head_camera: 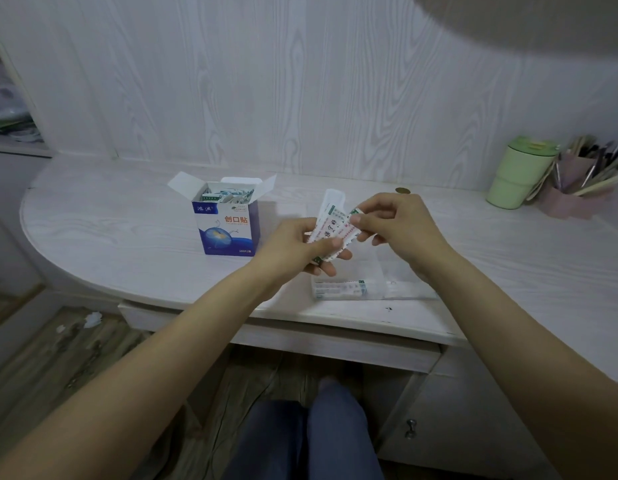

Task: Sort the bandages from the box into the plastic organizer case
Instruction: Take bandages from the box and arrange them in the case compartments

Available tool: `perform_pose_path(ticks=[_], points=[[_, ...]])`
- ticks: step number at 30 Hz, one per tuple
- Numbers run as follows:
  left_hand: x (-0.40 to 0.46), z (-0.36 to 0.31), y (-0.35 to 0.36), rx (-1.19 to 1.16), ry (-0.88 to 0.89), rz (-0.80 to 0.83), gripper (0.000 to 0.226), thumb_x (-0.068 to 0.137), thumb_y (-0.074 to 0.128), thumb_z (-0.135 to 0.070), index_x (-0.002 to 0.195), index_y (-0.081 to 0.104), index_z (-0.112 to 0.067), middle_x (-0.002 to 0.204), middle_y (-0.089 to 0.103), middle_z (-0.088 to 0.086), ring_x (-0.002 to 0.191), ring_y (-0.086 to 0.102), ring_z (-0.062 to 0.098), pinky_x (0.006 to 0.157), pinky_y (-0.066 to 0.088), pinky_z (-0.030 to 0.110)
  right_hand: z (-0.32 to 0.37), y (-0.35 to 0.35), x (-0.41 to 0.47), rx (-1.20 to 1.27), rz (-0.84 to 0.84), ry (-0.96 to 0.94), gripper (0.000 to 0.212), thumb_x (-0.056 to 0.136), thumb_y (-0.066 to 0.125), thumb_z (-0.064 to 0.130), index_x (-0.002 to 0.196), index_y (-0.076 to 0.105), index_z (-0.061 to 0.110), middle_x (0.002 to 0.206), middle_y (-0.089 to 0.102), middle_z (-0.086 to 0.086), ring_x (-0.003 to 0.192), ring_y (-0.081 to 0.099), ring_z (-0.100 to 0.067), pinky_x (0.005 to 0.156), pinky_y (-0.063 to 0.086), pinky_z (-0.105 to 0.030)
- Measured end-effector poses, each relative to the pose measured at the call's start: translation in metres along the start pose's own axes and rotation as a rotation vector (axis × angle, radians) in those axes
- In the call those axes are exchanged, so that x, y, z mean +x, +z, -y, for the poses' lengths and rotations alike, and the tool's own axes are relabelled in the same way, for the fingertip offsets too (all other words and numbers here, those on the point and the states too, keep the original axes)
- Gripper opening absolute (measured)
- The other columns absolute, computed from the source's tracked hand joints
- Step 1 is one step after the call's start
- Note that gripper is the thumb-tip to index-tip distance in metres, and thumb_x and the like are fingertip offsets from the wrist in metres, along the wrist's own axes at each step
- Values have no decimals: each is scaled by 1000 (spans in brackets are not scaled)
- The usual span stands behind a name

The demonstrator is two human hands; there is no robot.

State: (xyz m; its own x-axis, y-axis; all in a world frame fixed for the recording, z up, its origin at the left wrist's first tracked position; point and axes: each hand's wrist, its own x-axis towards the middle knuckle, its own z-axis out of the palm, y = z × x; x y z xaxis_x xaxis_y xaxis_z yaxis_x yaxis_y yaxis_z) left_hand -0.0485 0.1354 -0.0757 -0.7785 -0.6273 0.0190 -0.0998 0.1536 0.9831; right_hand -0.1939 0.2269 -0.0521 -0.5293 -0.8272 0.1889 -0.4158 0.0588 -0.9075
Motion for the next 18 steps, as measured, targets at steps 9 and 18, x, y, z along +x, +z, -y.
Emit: perform_pose_path(ticks=[9, 18], points=[[1, 2, -6, -132, -48, -75, 20, 99, 46, -17, 109, 62, -9, 97, 69, 4, 69, 71, 12, 58, 54, 16, -8, -5, -4, 126, -39, 66, 5, 86, 65, 1, 89, 68, 4, 72, 69, -13, 54, 64, -9, 56, 51, -15], [3, 9, -4, -171, -42, -168, 12, 97, 51, -16, 97, 63, -14, 95, 70, 6, 67, 71, 16, 59, 56, 19, -13, -7, -12, 140, 5, 198, 5, 87, 62, -2, 85, 59, 1, 76, 67, -14, 58, 70, -18, 55, 55, -19]])
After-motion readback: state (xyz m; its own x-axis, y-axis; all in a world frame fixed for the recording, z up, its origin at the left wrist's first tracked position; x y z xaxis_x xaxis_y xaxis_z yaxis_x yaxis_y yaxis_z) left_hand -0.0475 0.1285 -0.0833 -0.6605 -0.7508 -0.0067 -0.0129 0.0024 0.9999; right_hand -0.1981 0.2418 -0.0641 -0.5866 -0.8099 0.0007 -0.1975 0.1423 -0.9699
